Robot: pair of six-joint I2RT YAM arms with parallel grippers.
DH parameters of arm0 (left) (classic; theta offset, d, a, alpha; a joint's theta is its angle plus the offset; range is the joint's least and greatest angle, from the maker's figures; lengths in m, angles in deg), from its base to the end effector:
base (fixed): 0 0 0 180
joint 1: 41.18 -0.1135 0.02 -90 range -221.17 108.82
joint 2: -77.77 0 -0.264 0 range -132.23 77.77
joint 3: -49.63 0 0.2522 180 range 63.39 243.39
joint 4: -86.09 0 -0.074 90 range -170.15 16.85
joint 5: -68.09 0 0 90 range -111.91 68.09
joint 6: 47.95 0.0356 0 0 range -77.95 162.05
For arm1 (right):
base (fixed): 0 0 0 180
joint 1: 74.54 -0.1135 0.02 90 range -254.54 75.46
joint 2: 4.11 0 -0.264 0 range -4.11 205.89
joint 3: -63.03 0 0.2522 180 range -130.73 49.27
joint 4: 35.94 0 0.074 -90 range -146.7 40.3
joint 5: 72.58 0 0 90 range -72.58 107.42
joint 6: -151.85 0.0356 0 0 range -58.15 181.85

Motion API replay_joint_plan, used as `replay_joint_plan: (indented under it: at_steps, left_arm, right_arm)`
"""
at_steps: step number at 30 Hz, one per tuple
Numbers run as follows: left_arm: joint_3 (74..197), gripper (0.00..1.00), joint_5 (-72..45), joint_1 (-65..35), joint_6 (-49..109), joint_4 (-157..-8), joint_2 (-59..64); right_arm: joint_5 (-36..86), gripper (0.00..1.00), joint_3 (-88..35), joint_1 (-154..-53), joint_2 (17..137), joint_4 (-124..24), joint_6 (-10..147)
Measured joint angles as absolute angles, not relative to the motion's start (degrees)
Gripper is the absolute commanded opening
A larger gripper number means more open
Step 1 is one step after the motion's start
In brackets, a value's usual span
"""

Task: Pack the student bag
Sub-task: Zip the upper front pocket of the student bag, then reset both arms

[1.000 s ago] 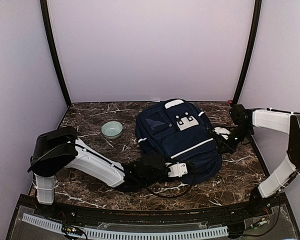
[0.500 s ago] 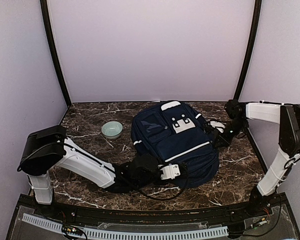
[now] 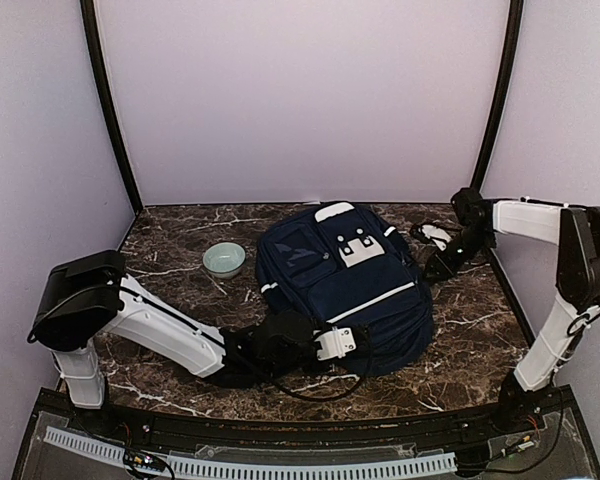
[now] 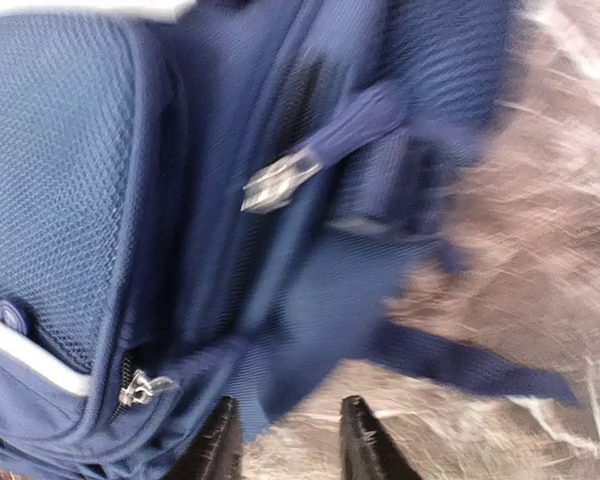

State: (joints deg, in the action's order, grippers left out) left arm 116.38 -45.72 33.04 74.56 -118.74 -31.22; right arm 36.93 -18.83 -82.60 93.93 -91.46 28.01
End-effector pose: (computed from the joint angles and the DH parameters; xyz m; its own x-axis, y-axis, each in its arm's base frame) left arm 0.1211 -0.3755 0.1617 0.3483 0.5758 -0.7397 0.6978 0.3677 0.6147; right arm 0.3280 0.0584 0.2025 -0.6494 -0.6221 -0.4374 -0.7195 0.6888 0.0885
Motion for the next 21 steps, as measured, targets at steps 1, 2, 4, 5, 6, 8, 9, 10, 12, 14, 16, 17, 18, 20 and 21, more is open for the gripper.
replay_joint_plan:
  at_steps: [1, 2, 4, 5, 6, 8, 9, 10, 12, 14, 16, 17, 18, 20, 21]
  left_arm:
    - [116.36, 0.31, -46.31, 33.24, 73.97, -117.78, -30.80]
    - [116.38, 0.34, -46.90, 33.37, 73.45, -116.84, -30.28]
    - [116.56, 0.38, -48.15, 33.43, 72.20, -114.35, -29.21]
    - [116.75, 0.41, -48.78, 33.54, 71.33, -112.67, -28.51]
    - [116.99, 0.46, -49.41, 33.63, 70.41, -110.65, -27.63]
    - [117.43, 0.55, -50.79, 33.63, 68.40, -106.63, -25.30]
    - [117.43, 0.61, -51.62, 33.63, 67.59, -104.75, -23.72]
    - [117.45, 0.65, -52.47, 33.63, 67.07, -103.11, -22.21]
    - [117.52, 0.72, -54.73, 33.63, 65.78, -99.73, -18.26]
    - [118.24, 0.76, -57.39, 33.54, 64.71, -96.03, -14.21]
    - [120.19, 0.81, -59.49, 32.76, 63.83, -91.53, -10.41]
    - [121.10, 0.86, -60.17, 32.41, 63.61, -89.87, -9.01]
    - [122.35, 0.90, -60.58, 31.69, 63.00, -87.75, -7.33]
    - [124.82, 0.98, -60.78, 29.00, 61.14, -83.25, -3.88]
    - [125.65, 0.99, -60.85, 27.47, 60.12, -81.89, -2.52]
  right_arm:
    - [35.92, 0.44, -18.78, -82.29, 92.92, -89.71, 28.77]
    - [35.07, 0.46, -18.76, -82.16, 91.77, -88.40, 29.54]
    - [33.45, 0.48, -18.76, -81.96, 89.08, -86.76, 30.91]
    - [32.45, 0.49, -18.76, -81.88, 87.29, -86.21, 31.59]
    - [31.79, 0.51, -18.76, -81.83, 85.93, -85.93, 32.14]
    - [30.30, 0.57, -18.78, -81.75, 82.87, -85.53, 33.36]
    - [29.78, 0.58, -18.81, -81.70, 81.54, -85.53, 33.91]
    - [29.26, 0.60, -18.91, -81.70, 80.18, -85.60, 34.81]
    - [28.88, 0.66, -19.83, -81.66, 77.60, -86.15, 36.47]
    - [28.69, 0.74, -21.97, -81.64, 75.48, -86.82, 38.26]
    - [28.21, 0.93, -25.08, -81.61, 72.90, -86.84, 40.33]
    - [27.88, 0.99, -26.37, -81.59, 71.42, -86.41, 41.41]
    - [27.59, 0.99, -27.22, -81.59, 69.89, -85.64, 42.70]
    - [26.22, 1.00, -27.48, -81.59, 66.08, -82.95, 45.45]
    - [25.65, 1.00, -27.00, -81.59, 64.38, -81.42, 46.98]
